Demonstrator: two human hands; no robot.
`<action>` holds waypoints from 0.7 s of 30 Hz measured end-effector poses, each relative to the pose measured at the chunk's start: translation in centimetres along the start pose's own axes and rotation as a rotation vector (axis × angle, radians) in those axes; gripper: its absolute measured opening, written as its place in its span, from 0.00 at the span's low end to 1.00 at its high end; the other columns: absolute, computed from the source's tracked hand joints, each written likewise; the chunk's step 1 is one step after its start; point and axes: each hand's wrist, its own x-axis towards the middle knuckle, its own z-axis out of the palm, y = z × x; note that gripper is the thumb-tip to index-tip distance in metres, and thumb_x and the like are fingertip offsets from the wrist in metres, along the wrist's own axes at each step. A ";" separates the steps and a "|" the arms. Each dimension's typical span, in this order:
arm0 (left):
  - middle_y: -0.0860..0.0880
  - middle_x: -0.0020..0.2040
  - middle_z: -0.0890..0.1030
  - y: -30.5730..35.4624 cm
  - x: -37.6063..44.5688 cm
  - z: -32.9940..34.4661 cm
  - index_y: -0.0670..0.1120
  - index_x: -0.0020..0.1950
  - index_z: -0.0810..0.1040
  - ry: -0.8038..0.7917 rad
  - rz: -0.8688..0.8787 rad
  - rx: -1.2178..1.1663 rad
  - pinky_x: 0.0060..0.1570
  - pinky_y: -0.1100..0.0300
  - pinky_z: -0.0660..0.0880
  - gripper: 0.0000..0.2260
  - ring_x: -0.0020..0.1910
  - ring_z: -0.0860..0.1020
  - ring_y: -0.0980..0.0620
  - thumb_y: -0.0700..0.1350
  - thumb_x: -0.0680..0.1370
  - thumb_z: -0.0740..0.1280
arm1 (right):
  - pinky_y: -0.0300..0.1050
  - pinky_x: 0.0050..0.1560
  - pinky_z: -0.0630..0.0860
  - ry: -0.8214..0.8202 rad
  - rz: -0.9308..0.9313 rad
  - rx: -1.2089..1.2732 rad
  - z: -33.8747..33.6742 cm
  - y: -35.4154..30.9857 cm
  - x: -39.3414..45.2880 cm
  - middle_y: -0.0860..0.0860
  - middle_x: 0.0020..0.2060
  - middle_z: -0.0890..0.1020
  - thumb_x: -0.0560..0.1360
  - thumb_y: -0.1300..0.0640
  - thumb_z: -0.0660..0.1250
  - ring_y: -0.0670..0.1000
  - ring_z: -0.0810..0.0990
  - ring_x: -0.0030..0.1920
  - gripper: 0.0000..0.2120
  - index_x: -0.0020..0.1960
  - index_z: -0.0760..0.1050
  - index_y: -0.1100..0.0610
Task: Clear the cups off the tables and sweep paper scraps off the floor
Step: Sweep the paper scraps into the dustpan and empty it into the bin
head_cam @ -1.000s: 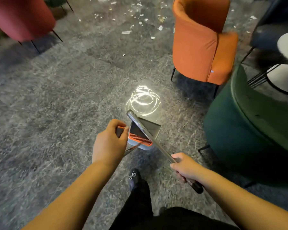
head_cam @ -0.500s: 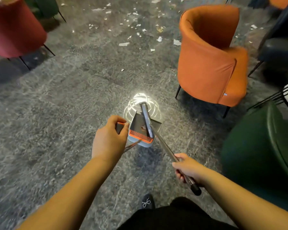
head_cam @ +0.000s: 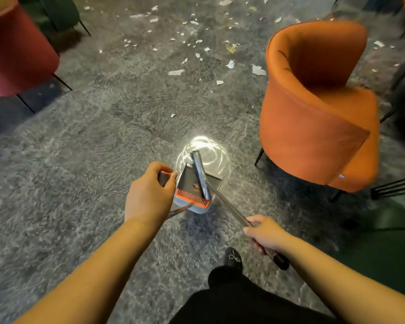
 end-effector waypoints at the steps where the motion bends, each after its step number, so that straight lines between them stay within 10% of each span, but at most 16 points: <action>1: 0.57 0.34 0.78 0.6 1.6 0.4 0.57 0.46 0.74 -0.002 -0.007 0.012 0.35 0.54 0.75 0.04 0.35 0.78 0.53 0.53 0.77 0.68 | 0.38 0.20 0.65 0.013 0.007 0.007 -0.8 -1.6 1.1 0.55 0.25 0.71 0.79 0.63 0.62 0.50 0.68 0.21 0.17 0.67 0.67 0.60; 21: 0.60 0.29 0.74 4.1 40.7 4.9 0.60 0.43 0.72 -0.040 0.054 -0.004 0.31 0.61 0.70 0.06 0.31 0.73 0.62 0.53 0.75 0.69 | 0.40 0.23 0.62 0.063 0.005 0.065 -9.0 -32.4 23.0 0.56 0.26 0.67 0.79 0.66 0.61 0.52 0.64 0.24 0.14 0.61 0.69 0.74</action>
